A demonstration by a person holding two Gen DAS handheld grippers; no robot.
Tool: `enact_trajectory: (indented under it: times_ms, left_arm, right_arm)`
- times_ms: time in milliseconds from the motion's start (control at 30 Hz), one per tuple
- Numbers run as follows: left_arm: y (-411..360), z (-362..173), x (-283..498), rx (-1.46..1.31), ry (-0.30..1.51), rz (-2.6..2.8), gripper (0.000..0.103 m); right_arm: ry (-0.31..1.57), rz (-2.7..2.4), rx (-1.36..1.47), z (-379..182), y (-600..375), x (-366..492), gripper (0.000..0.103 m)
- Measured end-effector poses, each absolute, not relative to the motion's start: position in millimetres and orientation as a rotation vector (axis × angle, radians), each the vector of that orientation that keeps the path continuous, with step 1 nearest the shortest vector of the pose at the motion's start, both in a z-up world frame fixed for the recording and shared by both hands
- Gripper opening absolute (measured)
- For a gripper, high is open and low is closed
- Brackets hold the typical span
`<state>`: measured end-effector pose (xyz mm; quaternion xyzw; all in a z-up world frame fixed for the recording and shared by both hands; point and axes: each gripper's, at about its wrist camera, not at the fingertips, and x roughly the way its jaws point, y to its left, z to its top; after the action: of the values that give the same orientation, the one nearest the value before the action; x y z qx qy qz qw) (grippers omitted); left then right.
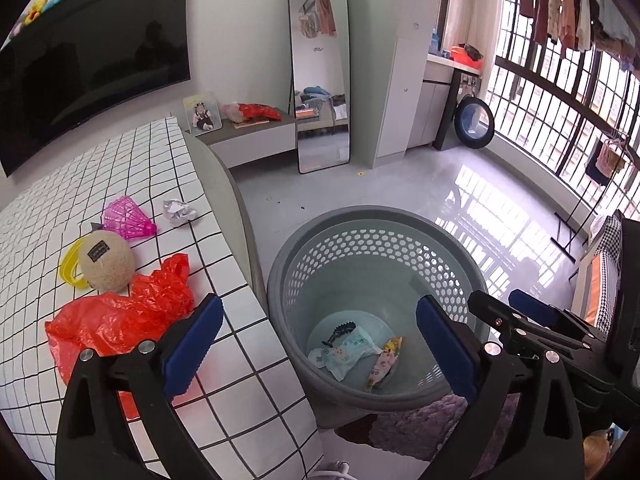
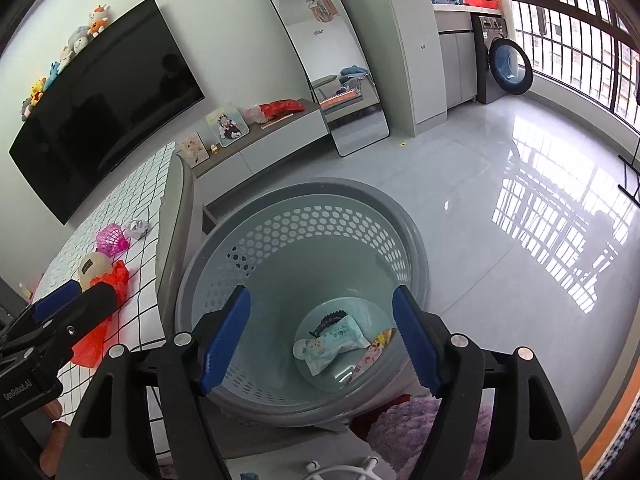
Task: Collect trash
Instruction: 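Move both tools back over the bed toward the red plastic bag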
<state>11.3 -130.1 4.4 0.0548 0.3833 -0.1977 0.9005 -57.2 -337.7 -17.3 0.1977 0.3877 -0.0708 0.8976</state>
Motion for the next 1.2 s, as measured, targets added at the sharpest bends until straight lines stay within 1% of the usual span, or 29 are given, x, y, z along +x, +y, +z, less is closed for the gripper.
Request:
enact_trajectory:
  times_ms: [267, 500, 1200]
  left_arm:
    - [-93, 17, -1, 0.093, 0.748, -0.343, 0.095]
    - [-56, 22, -9, 0.079, 0.725, -0.272, 0.095]
    - [42, 47, -26, 0.037, 0.627, -0.135, 0.096]
  right_arm:
    - [0.777, -0.098, 0.405, -10, -307, -61, 0.071]
    - [0.745, -0.029, 0.366, -1, -272, -58, 0.072]
    - [0.679, 0.110, 0.241, 31, -174, -36, 0.072]
